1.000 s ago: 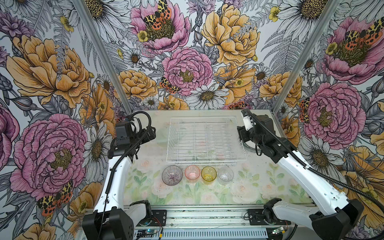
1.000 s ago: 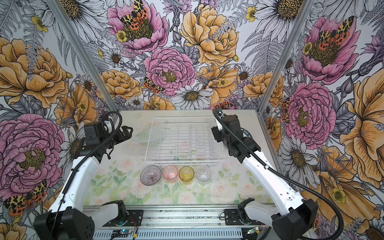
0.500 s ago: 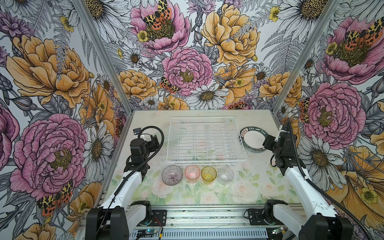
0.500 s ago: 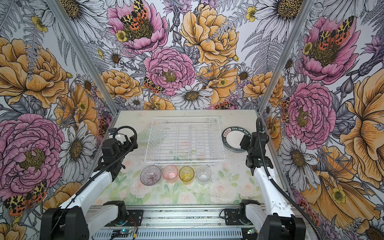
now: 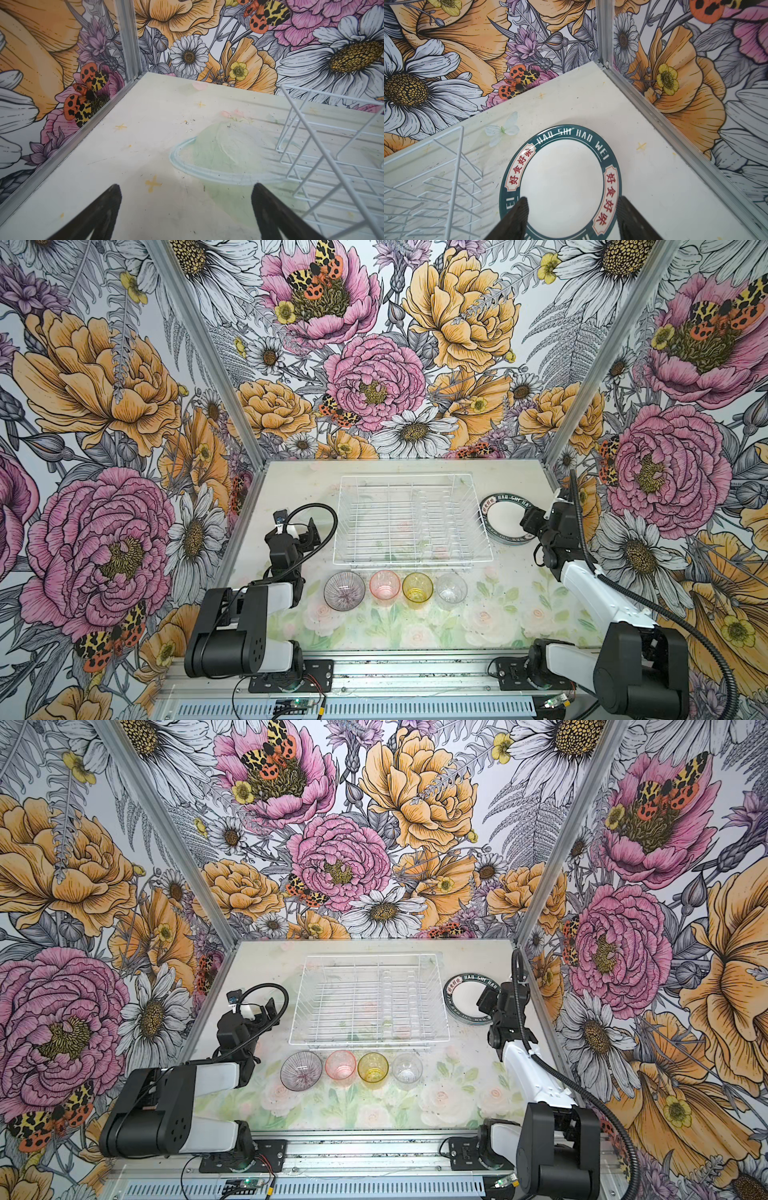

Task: Unload the mixed dishes from the dish rack

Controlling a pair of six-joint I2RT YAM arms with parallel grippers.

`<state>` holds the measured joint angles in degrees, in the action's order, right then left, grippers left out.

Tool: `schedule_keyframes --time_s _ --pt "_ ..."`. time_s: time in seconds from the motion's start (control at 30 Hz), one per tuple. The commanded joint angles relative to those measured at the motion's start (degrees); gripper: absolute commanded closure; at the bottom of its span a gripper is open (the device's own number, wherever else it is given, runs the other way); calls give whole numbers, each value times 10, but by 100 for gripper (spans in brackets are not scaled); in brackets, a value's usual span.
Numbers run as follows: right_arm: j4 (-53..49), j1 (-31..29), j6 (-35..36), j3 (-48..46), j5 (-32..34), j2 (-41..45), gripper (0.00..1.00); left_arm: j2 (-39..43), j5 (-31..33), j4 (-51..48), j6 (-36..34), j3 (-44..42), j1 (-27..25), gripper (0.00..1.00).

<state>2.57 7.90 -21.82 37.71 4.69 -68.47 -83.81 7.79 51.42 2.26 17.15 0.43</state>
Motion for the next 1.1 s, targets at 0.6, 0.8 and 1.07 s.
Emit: schedule_keyframes --time_s 0.6,0.8,1.07 --pt "264 -2 63 -76 49 -144 31 -51 37 54 -45 30 -32 1" --pt "333 -8 85 -104 37 -146 29 -51 37 54 -45 30 -32 1" --pt "576 -96 176 -207 92 -192 22 -51 38 55 -45 30 -33 1"
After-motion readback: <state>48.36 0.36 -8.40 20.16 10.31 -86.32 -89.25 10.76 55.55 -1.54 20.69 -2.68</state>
